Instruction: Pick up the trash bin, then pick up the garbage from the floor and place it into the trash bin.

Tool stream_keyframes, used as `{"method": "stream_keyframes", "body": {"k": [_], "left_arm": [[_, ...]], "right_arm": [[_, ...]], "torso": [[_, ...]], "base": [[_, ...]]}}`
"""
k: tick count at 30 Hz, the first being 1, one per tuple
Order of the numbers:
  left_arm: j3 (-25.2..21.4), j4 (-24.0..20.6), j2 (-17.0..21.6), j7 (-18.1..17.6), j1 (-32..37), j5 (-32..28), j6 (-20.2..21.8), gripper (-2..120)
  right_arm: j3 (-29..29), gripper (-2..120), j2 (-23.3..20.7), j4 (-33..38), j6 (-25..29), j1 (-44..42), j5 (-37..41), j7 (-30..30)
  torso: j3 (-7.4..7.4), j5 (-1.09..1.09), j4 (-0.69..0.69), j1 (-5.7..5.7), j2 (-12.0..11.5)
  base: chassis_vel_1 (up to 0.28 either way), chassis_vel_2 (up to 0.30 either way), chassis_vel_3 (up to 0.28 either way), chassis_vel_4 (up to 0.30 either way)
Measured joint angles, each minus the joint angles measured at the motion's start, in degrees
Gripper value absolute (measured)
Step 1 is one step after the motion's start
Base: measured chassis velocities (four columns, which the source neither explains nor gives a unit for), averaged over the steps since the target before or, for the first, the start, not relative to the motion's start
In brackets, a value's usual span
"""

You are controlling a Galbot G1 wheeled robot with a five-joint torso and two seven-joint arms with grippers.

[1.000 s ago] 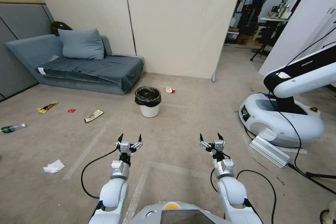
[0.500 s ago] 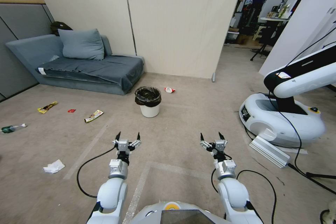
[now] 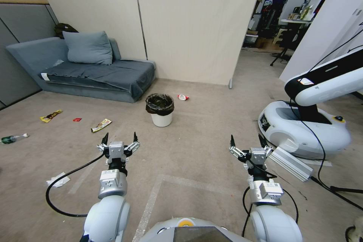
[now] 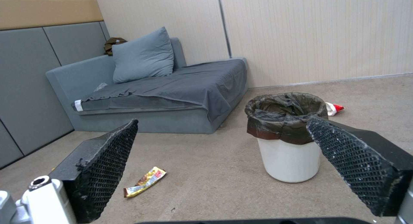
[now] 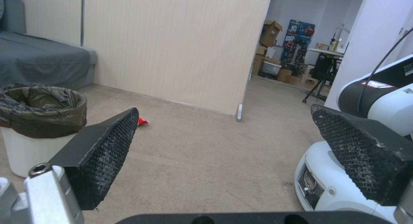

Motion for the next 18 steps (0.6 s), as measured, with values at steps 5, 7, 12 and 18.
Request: {"method": "stream_keyframes", "body": {"k": [5,7,12,18], "left_arm": [[0.0,0.1,0.0,0.0,0.0,0.0,0.0,100],[0.0,0.2,0.0,0.1,0.0,0.1,0.0,100],[0.0,0.2,0.1,0.2,0.0,0.1,-0.1,100],[0.0,0.3,0.1,0.2,0.0,0.1,-0.1,100]], "right_arm": [[0.2,100,0.0,-1.3,1.0,0.3,0.9,-0.5],[0.2,100,0.1,-1.4,1.0,0.4,1.0,-0.6],[0.2,100,0.1,-1.4,1.1,0.4,1.0,-0.6],[0.2,100,0.1,-1.4,1.1,0.4,1.0,-0.6]], "torso": [[0.00,0.00,0.00,0.00,0.0],[0.00,0.00,0.00,0.00,0.0],[0.00,0.00,0.00,0.00,0.0],[0.00,0.01,0.00,0.00,0.0]], "base": [[0.000,0.000,0.000,0.000],[0.000,0.000,0.000,0.000],[0.000,0.000,0.000,0.000],[0.000,0.000,0.000,0.000]]}}
